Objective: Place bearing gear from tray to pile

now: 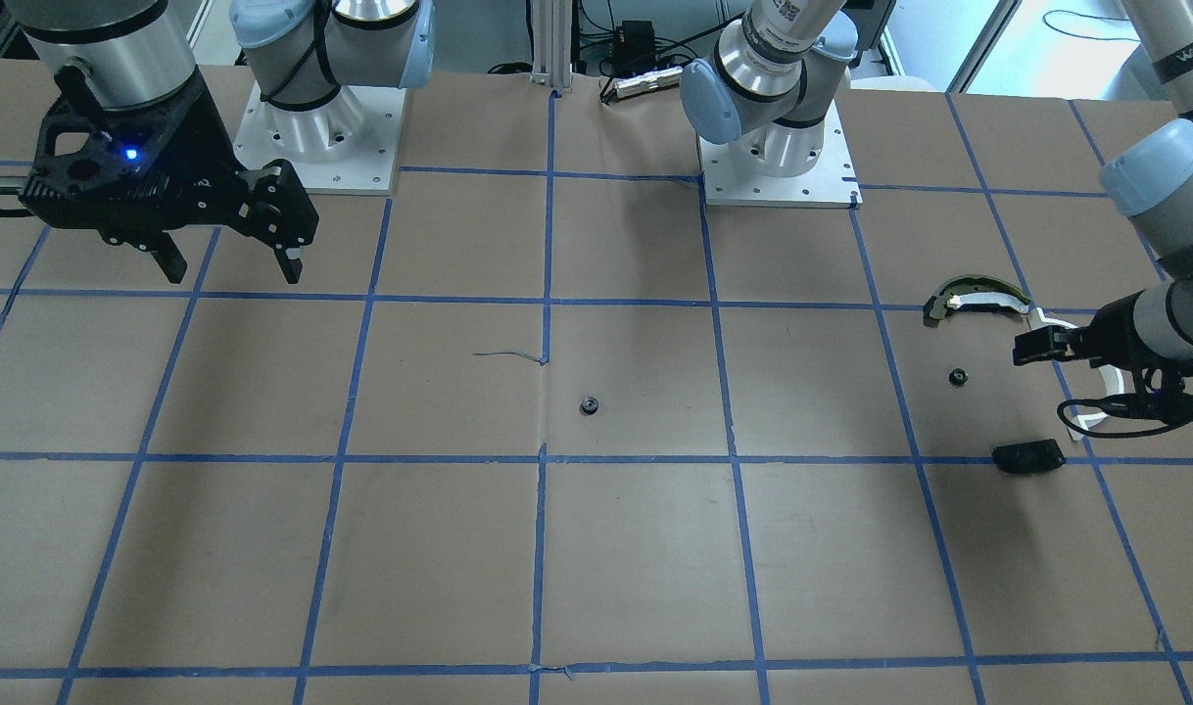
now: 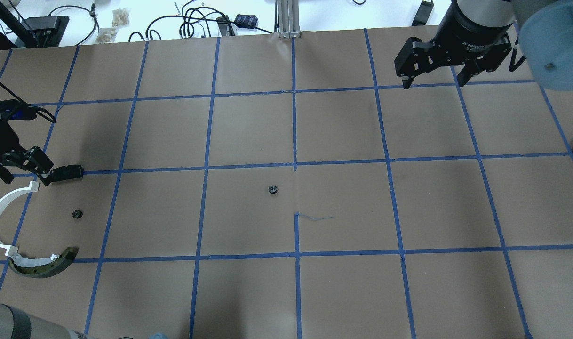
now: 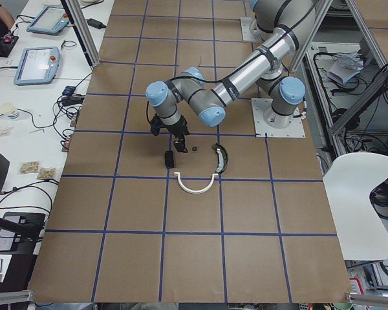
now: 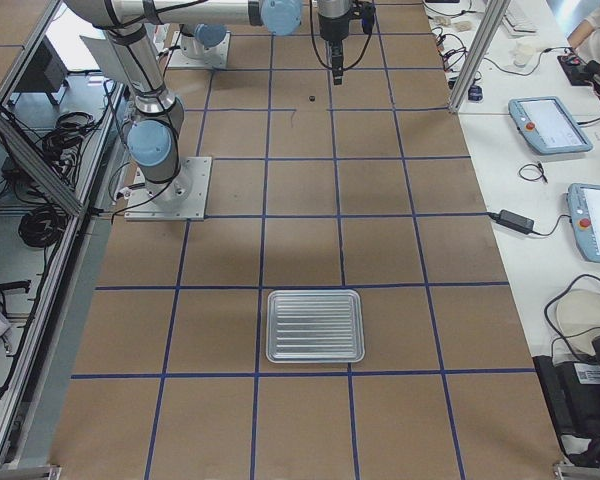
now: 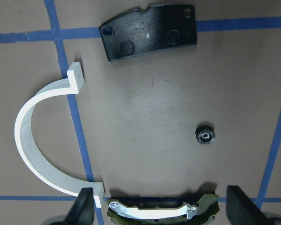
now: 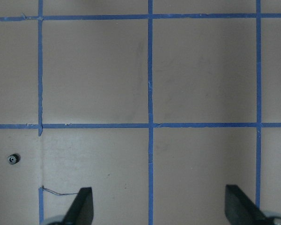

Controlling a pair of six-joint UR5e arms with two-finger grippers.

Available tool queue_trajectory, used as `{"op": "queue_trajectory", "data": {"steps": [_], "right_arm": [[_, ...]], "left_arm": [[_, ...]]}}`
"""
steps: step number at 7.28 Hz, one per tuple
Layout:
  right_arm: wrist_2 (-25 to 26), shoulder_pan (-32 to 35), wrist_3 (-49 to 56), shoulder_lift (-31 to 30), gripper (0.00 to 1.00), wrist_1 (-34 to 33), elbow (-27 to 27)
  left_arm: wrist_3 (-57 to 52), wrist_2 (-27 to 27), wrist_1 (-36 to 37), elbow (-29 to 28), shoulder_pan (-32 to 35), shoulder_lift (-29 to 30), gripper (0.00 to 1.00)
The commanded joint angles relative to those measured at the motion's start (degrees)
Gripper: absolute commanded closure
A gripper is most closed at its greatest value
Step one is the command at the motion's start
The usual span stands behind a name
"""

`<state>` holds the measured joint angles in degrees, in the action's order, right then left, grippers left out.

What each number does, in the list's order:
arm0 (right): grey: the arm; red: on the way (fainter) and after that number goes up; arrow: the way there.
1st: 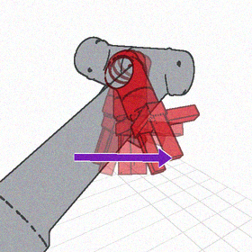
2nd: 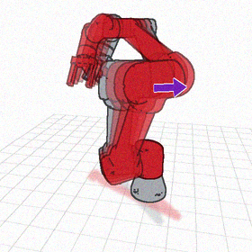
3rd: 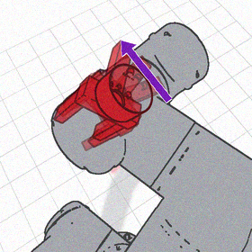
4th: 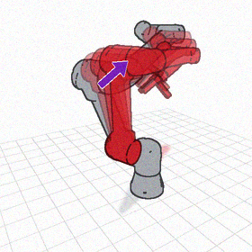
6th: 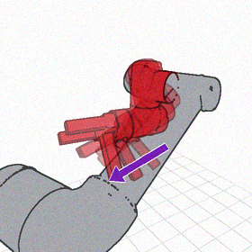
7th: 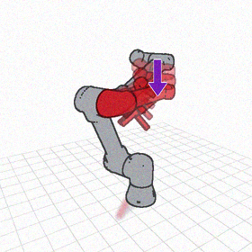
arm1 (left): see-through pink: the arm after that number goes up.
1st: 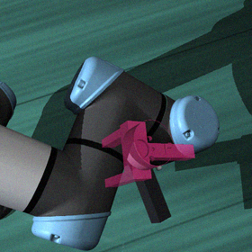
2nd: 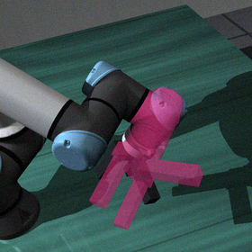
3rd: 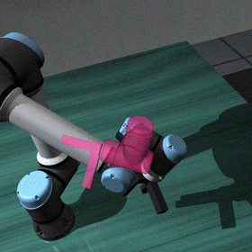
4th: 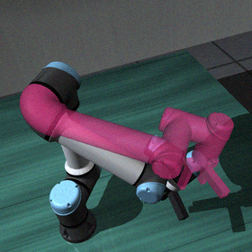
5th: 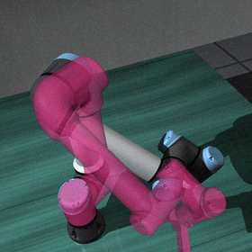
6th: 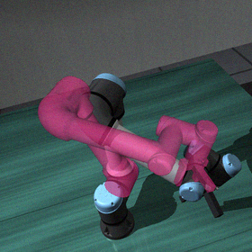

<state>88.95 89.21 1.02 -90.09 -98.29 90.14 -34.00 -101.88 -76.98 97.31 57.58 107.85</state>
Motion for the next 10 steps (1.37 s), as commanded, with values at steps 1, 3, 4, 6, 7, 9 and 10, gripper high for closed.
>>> {"op": "queue_trajectory", "data": {"steps": [1,3,4,6,7,9,10], "right_arm": [[0.0,0.0,0.03,0.0,0.0,-0.41,0.12],[0.35,0.18,0.12,0.0,0.0,0.9,0.12],[0.26,0.09,0.12,-0.09,0.0,3.95,-0.4],[0.26,0.0,0.82,-1.84,0.0,7.67,-0.23],[0.18,0.0,0.91,-1.93,0.0,8.81,-0.32],[0.18,0.09,0.91,-1.93,0.0,11.28,-0.31],[0.61,0.0,1.09,-1.93,0.0,10.76,-0.23]], "left_arm": [[9.07,5.28,0.68,-2.03,11.09,-1.41,0.0],[16.05,10.26,4.78,-1.6,23.13,-0.54,0.0],[18.08,10.3,8.73,-1.16,29.37,0.16,0.0],[22.64,10.47,13.23,-0.02,38.63,1.91,0.0],[22.58,10.65,14.74,1.38,41.19,3.05,0.0],[23.89,15.2,21.31,3.5,45.07,5.69,0.0],[23.72,15.39,21.34,3.59,45.95,6.74,0.0]]}}
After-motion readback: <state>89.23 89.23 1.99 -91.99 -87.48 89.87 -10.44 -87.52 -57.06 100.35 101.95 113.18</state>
